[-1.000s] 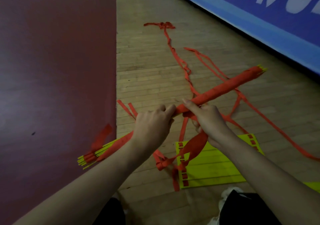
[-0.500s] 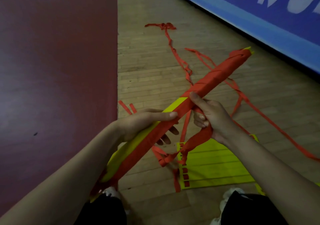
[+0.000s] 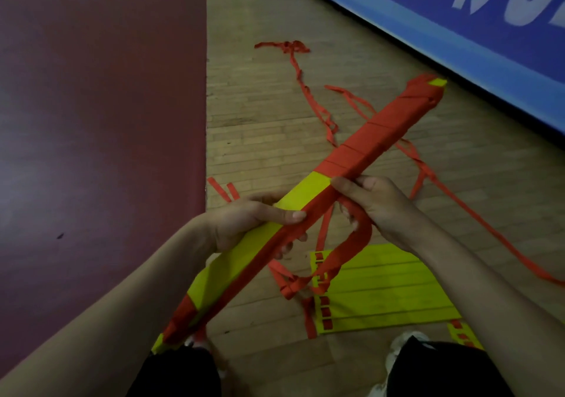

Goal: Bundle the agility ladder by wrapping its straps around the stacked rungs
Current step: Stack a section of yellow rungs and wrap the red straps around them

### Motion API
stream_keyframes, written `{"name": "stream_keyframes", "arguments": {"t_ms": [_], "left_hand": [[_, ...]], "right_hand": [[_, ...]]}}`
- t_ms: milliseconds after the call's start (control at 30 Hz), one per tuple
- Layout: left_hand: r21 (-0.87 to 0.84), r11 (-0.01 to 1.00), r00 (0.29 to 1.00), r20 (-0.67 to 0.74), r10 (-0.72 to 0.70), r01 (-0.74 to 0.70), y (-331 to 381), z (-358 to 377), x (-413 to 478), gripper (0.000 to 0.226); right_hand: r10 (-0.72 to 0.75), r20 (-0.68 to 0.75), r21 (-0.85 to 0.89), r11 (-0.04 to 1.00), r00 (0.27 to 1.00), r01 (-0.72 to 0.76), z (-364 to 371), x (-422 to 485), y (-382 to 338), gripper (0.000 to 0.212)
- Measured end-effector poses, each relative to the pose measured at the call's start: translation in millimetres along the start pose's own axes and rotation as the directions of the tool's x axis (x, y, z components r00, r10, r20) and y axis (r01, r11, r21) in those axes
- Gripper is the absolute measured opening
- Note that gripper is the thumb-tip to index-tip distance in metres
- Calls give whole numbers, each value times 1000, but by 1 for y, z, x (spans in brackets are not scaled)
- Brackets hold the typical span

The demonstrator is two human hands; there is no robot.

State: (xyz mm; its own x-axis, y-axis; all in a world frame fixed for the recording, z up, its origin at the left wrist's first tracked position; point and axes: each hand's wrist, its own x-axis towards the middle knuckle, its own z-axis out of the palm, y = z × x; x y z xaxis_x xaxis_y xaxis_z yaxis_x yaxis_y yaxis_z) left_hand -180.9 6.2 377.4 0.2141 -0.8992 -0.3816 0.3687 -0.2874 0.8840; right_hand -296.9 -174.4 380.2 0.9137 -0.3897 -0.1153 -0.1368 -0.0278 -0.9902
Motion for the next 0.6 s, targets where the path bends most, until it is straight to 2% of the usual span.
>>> {"name": "stream_keyframes", "arguments": {"t_ms": [67,200,367,500,600], "left_hand": [[42,999,1000,-18,2,-1,1,-2,0,44],[83,995,994,-94,59,-52,8,-8,-5,37],[89,991,985,-134,108,-97,14,-14,-10,22],[106,987,973,-182,140,-122,17,-18,-8,25],[137,983,964,-221,148,-120,15,-18,-7,33]], "right_hand": [[28,33,-7,1000,999,-28,-1,-2,2,18],[111,126,15,993,986,-113,-6,-6,6,7],[88,91,-53,995,992,-83,-7,-7,4,8],[85,60,43,995,995,-88,-2,-7,1,9],[54,3,13,998,999,-54,2,-5,2,9]]}}
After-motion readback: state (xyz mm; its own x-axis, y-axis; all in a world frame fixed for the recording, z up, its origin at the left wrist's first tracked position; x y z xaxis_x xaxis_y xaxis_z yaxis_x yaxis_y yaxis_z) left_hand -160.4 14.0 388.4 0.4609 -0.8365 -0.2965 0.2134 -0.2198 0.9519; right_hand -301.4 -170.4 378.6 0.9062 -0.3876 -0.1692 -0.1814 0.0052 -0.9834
